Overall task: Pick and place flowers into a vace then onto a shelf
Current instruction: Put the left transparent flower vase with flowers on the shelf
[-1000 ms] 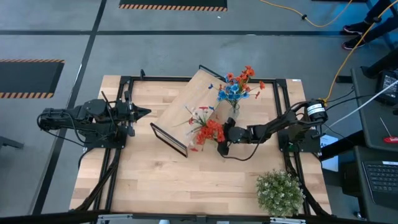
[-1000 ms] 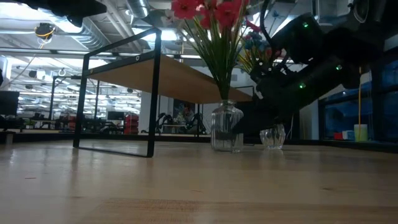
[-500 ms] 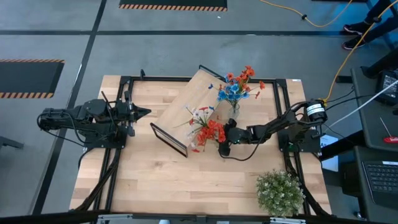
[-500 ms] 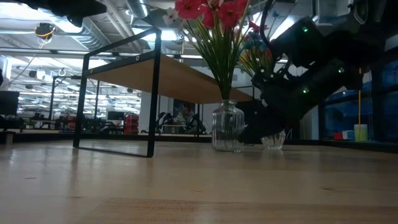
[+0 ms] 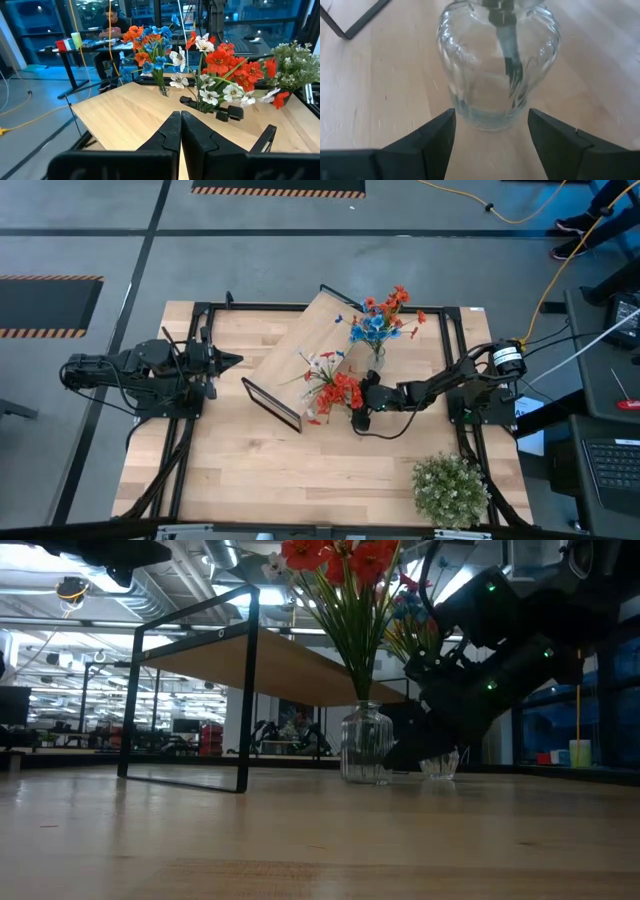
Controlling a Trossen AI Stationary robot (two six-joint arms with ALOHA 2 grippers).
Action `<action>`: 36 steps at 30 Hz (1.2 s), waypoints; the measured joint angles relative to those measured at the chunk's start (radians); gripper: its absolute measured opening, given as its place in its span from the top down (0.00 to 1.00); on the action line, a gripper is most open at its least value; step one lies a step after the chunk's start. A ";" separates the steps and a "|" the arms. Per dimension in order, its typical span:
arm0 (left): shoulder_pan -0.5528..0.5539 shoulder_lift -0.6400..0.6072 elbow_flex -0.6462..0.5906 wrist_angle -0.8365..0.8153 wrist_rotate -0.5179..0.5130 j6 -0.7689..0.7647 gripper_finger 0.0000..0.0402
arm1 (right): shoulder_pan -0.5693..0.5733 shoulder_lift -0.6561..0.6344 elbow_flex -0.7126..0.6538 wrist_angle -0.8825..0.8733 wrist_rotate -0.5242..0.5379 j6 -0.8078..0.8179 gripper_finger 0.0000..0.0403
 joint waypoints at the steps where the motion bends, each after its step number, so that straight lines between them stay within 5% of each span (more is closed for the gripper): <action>1: 0.000 0.000 0.000 0.000 0.000 0.000 0.98 | 0.000 0.000 0.000 0.000 0.000 -0.011 0.38; 7: 0.000 0.000 0.000 0.000 0.000 0.000 0.98 | -0.003 0.000 0.001 -0.006 0.009 0.070 0.35; 36: 0.000 0.000 0.000 0.000 0.000 0.001 0.99 | 0.000 0.000 0.001 0.162 -0.025 -0.094 0.32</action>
